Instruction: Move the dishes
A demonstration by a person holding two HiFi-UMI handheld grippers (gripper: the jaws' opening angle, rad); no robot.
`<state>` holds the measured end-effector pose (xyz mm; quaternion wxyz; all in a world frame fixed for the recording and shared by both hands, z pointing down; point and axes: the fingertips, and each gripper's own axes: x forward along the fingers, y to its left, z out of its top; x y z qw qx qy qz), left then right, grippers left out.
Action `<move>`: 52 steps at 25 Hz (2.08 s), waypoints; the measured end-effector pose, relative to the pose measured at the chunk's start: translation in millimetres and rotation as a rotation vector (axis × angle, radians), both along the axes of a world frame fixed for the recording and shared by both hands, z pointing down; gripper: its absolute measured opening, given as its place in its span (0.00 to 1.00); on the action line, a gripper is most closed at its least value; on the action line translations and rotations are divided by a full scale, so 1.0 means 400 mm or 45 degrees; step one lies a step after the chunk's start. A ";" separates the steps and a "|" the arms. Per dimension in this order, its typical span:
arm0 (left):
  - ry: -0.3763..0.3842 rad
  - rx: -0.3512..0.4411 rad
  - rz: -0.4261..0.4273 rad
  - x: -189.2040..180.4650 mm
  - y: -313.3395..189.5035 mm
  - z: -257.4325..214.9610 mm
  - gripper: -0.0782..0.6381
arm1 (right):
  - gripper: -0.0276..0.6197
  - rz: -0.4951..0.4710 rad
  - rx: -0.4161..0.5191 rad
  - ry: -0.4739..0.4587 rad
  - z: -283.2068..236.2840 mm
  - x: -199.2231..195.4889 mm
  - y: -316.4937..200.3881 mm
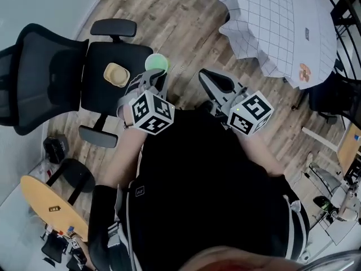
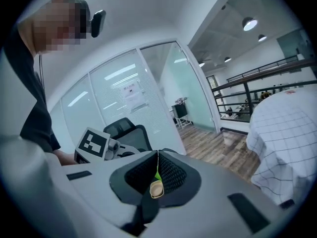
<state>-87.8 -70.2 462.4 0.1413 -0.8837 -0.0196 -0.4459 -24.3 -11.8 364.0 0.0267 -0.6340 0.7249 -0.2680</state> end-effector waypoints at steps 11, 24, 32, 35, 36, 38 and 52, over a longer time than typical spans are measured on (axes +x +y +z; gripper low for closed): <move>0.025 0.175 0.429 0.341 0.433 -0.090 0.14 | 0.07 0.366 0.061 0.013 -0.002 0.291 0.522; 0.036 0.280 0.905 0.699 0.787 -0.128 0.14 | 0.07 0.785 0.087 -0.012 0.013 0.530 0.911; 0.056 0.315 1.029 0.973 0.862 -0.089 0.14 | 0.07 0.854 0.031 0.014 0.034 0.756 0.979; 0.054 0.310 1.034 1.085 0.861 -0.080 0.14 | 0.07 0.850 -0.003 0.008 0.044 0.872 0.979; 0.055 0.308 1.033 1.121 0.859 -0.078 0.14 | 0.07 0.843 -0.014 0.008 0.046 0.909 0.975; 0.058 0.306 1.026 1.187 0.852 -0.075 0.14 | 0.07 0.826 -0.023 0.016 0.044 0.978 0.966; -0.019 0.316 0.867 1.460 0.859 -0.028 0.14 | 0.07 0.670 0.004 -0.079 0.059 1.213 0.992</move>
